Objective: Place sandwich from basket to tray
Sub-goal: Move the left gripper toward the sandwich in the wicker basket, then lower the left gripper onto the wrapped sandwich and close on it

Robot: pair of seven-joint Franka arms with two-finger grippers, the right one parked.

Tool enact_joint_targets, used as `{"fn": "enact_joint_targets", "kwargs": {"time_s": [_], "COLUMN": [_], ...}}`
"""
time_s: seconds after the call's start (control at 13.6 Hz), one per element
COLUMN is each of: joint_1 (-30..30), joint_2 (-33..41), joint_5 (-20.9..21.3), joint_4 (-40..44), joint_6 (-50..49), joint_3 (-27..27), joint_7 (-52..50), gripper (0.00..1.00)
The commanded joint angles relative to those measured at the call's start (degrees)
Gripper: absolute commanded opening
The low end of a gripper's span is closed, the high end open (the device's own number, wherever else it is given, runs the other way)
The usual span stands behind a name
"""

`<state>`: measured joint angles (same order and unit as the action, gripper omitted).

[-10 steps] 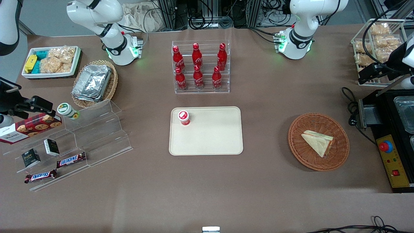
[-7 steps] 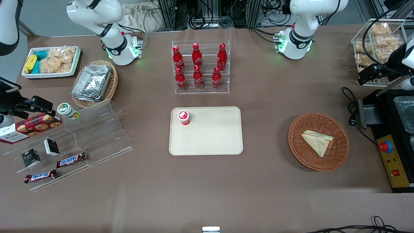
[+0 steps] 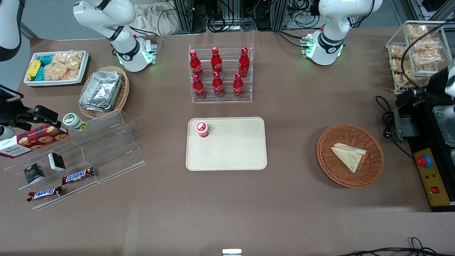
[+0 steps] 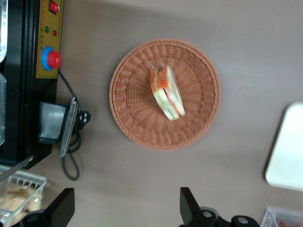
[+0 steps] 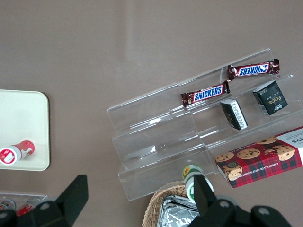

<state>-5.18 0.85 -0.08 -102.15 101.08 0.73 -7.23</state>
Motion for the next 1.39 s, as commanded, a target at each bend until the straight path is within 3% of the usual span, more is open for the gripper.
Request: {"fn": "enact_joint_targets", "kwargs": {"time_s": [0.0,0.59,0.88,1.1,1.32], "joint_1": [-1.15,-1.33,-1.24,-0.98,-0.98], "joint_2": [-7.59,-18.07,-20.27,-22.20,-23.44], "joint_5": [-2.28,-12.82,-13.19,-16.87,-17.23], "joint_4": [0.46,-7.17,-12.36,-12.72,-13.16], "joint_6": [6.83,27.84,36.45,39.45,41.65], "joint_3": [-0.12,-0.29,-0.56,-0.73,-1.96], "joint_7": [-3.75,-7.45,-7.45,-7.45,-7.45], "gripper": [1.00,1.00,1.00,1.00,1.00]}}
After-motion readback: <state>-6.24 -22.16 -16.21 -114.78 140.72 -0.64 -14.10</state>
